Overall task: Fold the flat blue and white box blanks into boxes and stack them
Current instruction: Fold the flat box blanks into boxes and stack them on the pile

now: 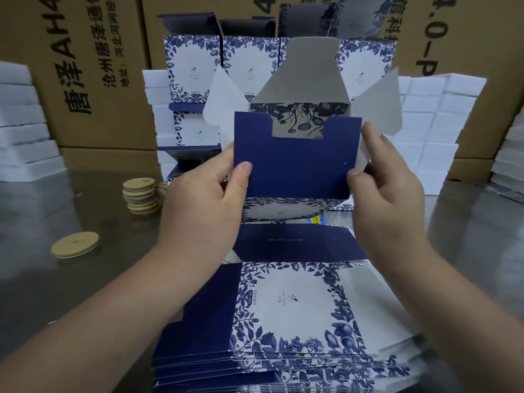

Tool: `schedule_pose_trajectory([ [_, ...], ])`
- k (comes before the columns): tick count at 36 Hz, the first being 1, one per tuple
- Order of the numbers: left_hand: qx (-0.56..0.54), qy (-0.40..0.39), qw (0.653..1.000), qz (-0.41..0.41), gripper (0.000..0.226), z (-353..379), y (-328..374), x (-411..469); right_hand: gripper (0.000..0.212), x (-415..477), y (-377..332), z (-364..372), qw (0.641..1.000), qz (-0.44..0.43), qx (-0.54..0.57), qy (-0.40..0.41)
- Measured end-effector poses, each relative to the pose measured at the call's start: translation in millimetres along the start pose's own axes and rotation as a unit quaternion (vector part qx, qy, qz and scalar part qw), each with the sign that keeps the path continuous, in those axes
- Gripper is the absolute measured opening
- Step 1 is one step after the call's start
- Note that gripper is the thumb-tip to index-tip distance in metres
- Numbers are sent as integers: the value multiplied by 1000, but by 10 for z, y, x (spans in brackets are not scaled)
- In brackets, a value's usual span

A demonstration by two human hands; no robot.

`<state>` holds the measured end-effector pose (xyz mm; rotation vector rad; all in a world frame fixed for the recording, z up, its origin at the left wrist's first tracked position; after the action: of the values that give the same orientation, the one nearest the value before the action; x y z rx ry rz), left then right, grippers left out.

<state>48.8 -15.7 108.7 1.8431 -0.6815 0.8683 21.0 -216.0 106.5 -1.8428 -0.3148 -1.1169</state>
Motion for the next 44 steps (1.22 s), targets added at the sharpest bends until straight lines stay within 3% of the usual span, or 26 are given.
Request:
schedule_pose_trajectory([
  [5, 14, 8, 1000, -19, 42, -17, -7, -4, 71, -26, -11, 64, 998, -17, -56, -8],
  [14, 63, 29, 997, -34, 43, -58, 15, -15, 69, -65, -66, 103, 990, -52, -129, -4],
  [21, 109, 36, 992, -48, 59, -50, -51, -10, 68, -78, -45, 106, 987, -53, -148, -2],
  [27, 111, 23, 993, -40, 58, -49, -33, -7, 29, -61, -240, -23, 989, -141, -4, 34],
  [30, 115, 6, 993, -19, 57, -13, 10, -22, 30, 42, -343, -244, 978, -193, 26, 80],
  [33, 143, 3, 990, 22, 52, 14, 97, -45, 32, 214, -315, -446, 978, -150, 113, 96],
  [35, 150, 7, 988, 46, 52, 28, 133, -66, 31, 296, -285, -495, 984, -117, 111, 76],
  [41, 155, -7, 986, 63, 51, 92, 159, -107, 56, 357, -249, -311, 991, -79, 76, -74],
  [44, 140, -7, 988, 58, 50, 91, 161, -111, 53, 357, -250, -314, 992, -77, 51, -89],
])
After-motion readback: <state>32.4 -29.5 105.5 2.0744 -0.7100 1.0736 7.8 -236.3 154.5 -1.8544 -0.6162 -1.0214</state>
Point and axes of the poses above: each hand's wrist, its own x-axis towards the middle knuckle, its own z-axis out of the palm, y = z × x, the point moved 7 cm from there along x, towards the middle knuckle, and after that the axes turned 4 degrees about -y, right-handed, at the moved point
